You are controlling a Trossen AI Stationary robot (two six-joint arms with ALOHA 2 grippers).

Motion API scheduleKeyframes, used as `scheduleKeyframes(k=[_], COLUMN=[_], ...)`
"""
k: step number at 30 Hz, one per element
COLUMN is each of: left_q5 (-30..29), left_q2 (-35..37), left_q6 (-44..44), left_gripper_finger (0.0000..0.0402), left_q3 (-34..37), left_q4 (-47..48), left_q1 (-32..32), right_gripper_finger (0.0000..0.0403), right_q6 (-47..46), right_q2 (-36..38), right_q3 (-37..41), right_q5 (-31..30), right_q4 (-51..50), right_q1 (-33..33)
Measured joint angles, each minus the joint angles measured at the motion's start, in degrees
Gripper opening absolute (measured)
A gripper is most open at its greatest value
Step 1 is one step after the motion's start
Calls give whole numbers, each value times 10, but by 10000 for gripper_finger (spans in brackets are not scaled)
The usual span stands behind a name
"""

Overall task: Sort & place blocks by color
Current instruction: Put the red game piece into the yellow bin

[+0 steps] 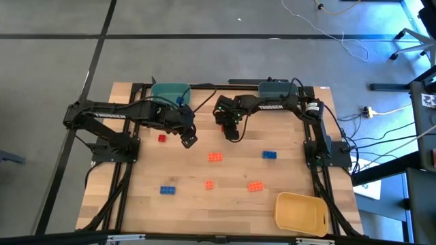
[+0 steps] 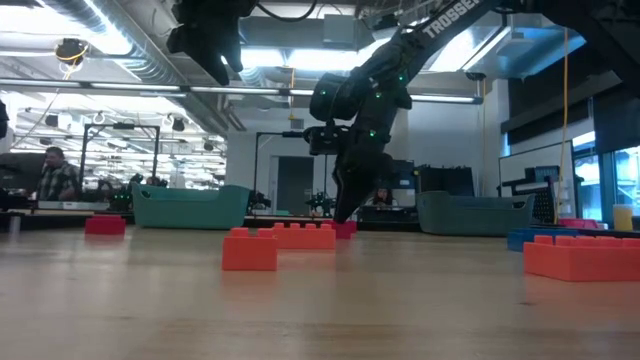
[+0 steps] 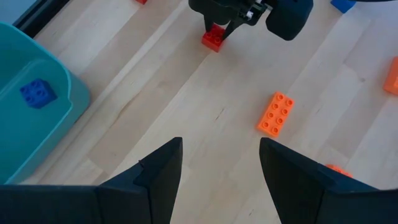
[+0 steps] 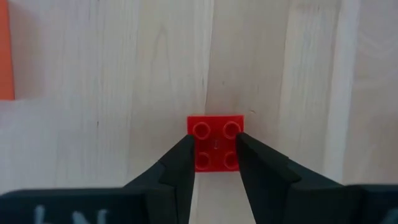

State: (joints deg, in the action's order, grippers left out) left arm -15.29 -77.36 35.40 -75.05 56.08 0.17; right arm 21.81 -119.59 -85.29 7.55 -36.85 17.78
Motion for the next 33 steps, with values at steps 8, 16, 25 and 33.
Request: scheduleKeyframes(k=[8, 16, 25, 33], left_q5=[0, -1, -1, -1], left_q2=[0, 0, 0, 0], left_q6=[0, 0, 0, 0], left_gripper_finger=[208, 208, 208, 208], left_q3=[0, 0, 0, 0], left_q4=[0, 0, 0, 0], left_q1=[0, 0, 0, 0], right_gripper_finger=[123, 123, 123, 123], right_q6=[-5, -6, -37, -70], right_q2=[-2, -2, -2, -1], right_q3=[-17, -17, -17, -17], right_q5=[1, 5, 56, 37], right_q4=[1, 0, -4, -11], right_q1=[0, 0, 0, 0])
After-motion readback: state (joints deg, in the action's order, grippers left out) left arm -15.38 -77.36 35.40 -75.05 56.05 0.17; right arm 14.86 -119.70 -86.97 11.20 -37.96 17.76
